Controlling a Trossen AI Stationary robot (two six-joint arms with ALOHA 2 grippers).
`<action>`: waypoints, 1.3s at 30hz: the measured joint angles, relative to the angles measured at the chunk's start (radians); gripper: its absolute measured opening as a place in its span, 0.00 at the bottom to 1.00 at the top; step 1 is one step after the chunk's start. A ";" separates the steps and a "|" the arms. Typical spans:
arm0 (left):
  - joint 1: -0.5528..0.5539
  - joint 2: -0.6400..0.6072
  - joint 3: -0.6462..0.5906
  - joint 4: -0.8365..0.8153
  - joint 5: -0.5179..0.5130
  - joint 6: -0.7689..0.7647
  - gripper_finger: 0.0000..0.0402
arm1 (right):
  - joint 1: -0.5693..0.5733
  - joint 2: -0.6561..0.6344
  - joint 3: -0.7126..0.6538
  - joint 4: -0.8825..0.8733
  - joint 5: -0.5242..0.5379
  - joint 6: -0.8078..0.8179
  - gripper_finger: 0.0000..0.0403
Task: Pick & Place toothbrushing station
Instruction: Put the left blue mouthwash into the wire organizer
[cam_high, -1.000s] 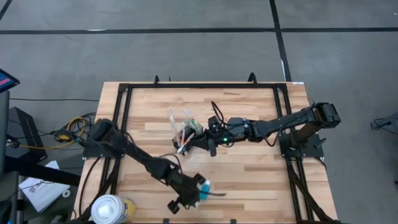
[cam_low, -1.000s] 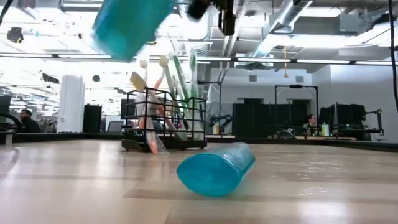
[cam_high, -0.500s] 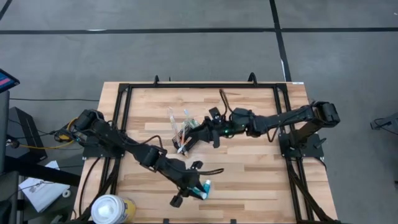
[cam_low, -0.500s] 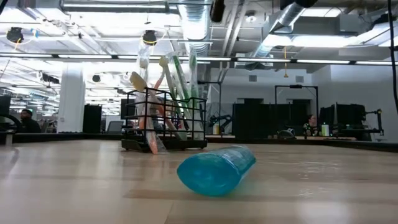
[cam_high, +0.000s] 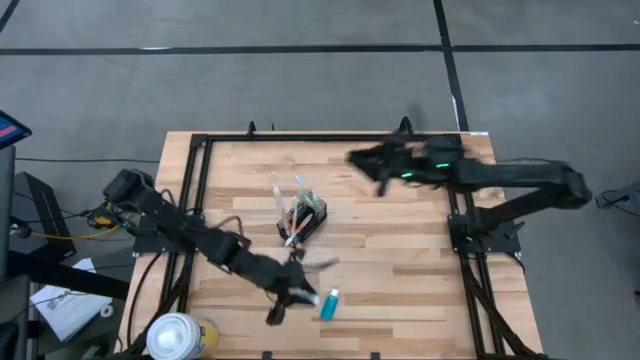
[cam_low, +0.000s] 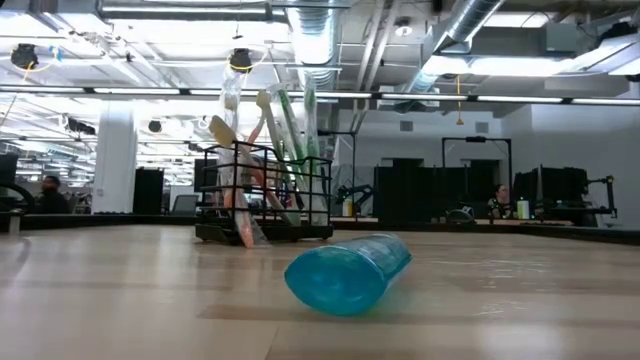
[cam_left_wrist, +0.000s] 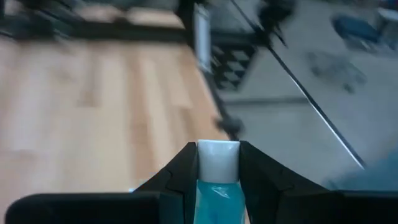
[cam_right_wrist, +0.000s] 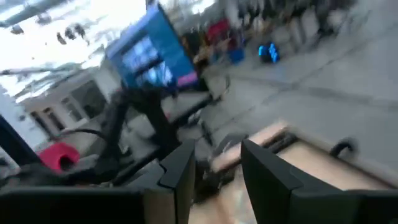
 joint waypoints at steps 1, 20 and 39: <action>0.014 -0.031 -0.014 -0.001 -0.032 0.000 0.21 | 0.001 -0.061 0.000 -0.038 0.024 -0.020 0.30; 0.530 -0.399 -0.444 0.757 -0.273 -0.054 0.20 | 0.265 -0.389 0.002 -0.448 0.479 -0.086 0.30; 0.269 -0.104 -0.555 1.086 -0.558 -0.024 0.20 | 0.273 -0.364 0.002 -0.460 0.452 0.002 0.30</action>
